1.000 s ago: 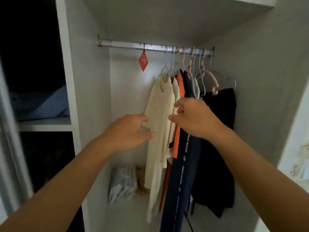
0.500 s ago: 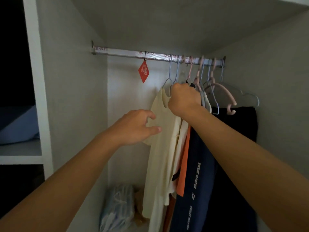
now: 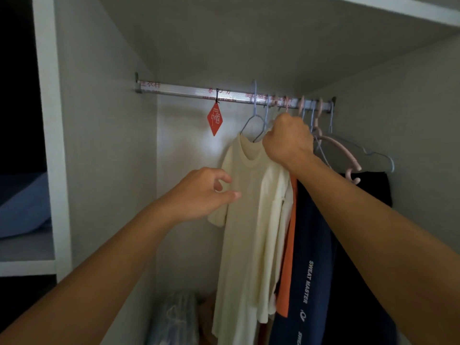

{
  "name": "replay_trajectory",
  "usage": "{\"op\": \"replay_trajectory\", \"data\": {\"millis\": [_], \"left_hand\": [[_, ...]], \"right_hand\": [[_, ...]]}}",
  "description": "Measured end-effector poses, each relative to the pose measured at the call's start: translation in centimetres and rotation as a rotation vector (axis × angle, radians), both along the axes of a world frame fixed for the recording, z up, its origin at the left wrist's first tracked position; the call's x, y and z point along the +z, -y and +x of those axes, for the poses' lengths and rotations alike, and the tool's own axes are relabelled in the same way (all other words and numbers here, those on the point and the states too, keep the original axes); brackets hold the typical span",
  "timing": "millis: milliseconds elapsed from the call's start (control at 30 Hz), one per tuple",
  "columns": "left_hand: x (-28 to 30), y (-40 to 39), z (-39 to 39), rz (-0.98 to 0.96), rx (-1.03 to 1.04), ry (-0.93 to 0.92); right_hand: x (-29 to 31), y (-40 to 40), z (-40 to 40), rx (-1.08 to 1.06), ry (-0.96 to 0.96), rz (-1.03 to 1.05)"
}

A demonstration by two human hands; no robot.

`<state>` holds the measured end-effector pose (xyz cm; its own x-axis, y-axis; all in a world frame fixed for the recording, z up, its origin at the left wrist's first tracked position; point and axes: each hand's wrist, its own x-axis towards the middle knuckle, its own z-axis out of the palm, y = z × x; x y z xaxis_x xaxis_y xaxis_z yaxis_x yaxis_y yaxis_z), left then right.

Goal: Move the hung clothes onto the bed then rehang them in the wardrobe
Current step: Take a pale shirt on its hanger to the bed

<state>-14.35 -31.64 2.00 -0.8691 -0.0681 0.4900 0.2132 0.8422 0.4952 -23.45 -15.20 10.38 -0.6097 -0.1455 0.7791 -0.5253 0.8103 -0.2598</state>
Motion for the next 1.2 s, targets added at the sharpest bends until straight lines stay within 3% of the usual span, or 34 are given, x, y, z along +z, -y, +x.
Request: {"op": "replay_trajectory", "data": {"millis": [267, 667, 900, 1200], "left_hand": [[0.8, -1.0, 0.6, 0.057, -0.031, -0.052], [-0.4, -4.2, 2.0, 0.069, 0.024, -0.079], [-1.0, -5.2, 3.9, -0.025, 0.058, -0.207], [-2.1, -5.1, 7.9, -0.076, -0.046, -0.192]], "right_hand": [[0.7, -3.6, 0.5, 0.023, -0.057, 0.041], [-3.4, -11.3, 4.4, -0.061, -0.079, 0.171], [-5.8, -15.6, 8.3, -0.024, -0.120, 0.085], [-9.8, -21.0, 18.8, -0.041, -0.146, -0.008]]}}
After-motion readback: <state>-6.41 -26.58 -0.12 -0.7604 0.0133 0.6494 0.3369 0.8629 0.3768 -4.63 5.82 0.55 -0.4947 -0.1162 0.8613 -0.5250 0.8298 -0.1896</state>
